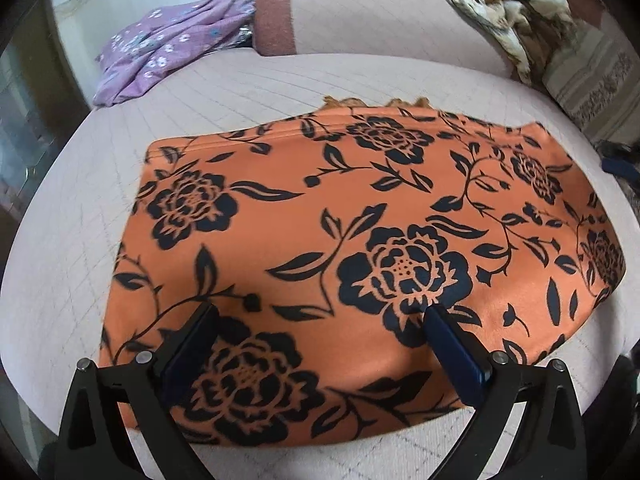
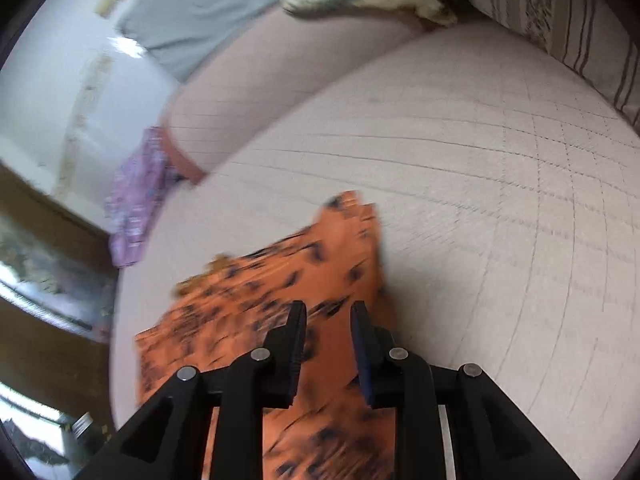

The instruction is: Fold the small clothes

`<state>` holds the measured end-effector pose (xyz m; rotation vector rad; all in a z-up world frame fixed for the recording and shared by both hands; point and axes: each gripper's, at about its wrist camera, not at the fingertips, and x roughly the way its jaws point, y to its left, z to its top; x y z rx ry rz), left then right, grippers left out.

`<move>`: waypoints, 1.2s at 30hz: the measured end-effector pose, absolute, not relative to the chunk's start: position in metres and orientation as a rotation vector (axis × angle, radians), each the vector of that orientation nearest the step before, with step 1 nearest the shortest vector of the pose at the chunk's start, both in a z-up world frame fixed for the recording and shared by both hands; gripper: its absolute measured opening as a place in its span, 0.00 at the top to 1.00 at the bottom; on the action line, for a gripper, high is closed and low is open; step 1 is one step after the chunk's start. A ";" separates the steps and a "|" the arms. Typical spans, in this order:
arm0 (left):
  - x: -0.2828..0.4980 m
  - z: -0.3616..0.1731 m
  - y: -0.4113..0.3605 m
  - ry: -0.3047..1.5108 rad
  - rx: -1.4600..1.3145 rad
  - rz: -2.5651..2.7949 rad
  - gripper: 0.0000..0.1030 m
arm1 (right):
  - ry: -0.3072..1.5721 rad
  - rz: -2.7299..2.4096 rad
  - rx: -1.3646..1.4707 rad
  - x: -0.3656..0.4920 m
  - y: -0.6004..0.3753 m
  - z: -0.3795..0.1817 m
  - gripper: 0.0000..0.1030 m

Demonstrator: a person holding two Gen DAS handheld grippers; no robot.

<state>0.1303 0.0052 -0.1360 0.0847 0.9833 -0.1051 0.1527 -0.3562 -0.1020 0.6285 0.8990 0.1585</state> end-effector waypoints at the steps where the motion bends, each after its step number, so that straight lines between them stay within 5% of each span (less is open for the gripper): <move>1: 0.128 -0.135 0.007 0.986 0.076 -0.101 0.01 | 0.883 0.210 0.634 0.140 -0.348 -0.096 0.74; 5: 0.118 -0.126 0.012 0.976 0.062 -0.094 0.01 | 0.982 0.385 0.679 0.124 -0.324 -0.132 0.57; 7: 0.110 -0.119 0.015 0.959 0.069 -0.095 0.01 | 1.059 0.228 0.866 0.122 -0.356 -0.181 0.74; 9: 0.102 -0.112 0.021 0.925 0.079 -0.086 0.01 | 0.976 0.209 0.996 0.106 -0.370 -0.179 0.71; 11: 0.102 -0.113 0.026 0.932 0.067 -0.065 0.01 | 0.924 0.234 0.905 0.095 -0.357 -0.158 0.53; 12: 0.105 -0.115 0.028 0.949 0.051 -0.059 0.01 | 0.912 0.285 0.894 0.092 -0.351 -0.155 0.16; 13: 0.106 -0.116 0.029 0.965 0.032 -0.054 0.01 | 0.914 0.331 0.880 0.091 -0.345 -0.157 0.09; 25: 0.100 -0.111 0.033 0.943 0.002 -0.056 0.01 | 0.900 0.258 0.952 0.025 -0.326 -0.159 0.13; 36: 0.108 -0.114 0.025 0.954 0.034 -0.054 0.01 | 0.844 0.141 1.084 0.055 -0.349 -0.186 0.17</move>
